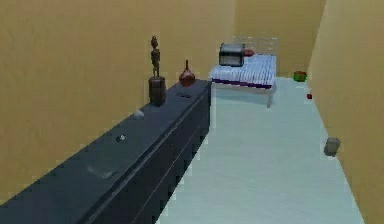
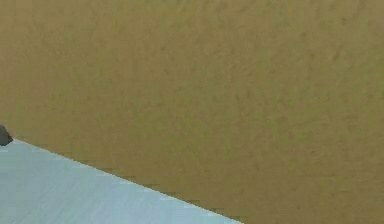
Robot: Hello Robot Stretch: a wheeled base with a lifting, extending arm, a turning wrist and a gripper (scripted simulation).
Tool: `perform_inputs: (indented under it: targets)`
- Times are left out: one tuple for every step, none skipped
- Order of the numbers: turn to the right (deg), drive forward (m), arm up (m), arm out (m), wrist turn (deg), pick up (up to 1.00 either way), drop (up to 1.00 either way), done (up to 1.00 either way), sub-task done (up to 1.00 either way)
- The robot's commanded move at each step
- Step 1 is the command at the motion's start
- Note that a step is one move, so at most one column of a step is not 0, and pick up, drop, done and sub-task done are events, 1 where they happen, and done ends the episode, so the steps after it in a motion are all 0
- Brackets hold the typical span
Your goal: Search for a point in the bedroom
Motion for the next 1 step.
perform_inputs:
  targets:
    - [-30.0,0.0,0.0,0.0,0.0,0.0,0.0,0.0,0.0]
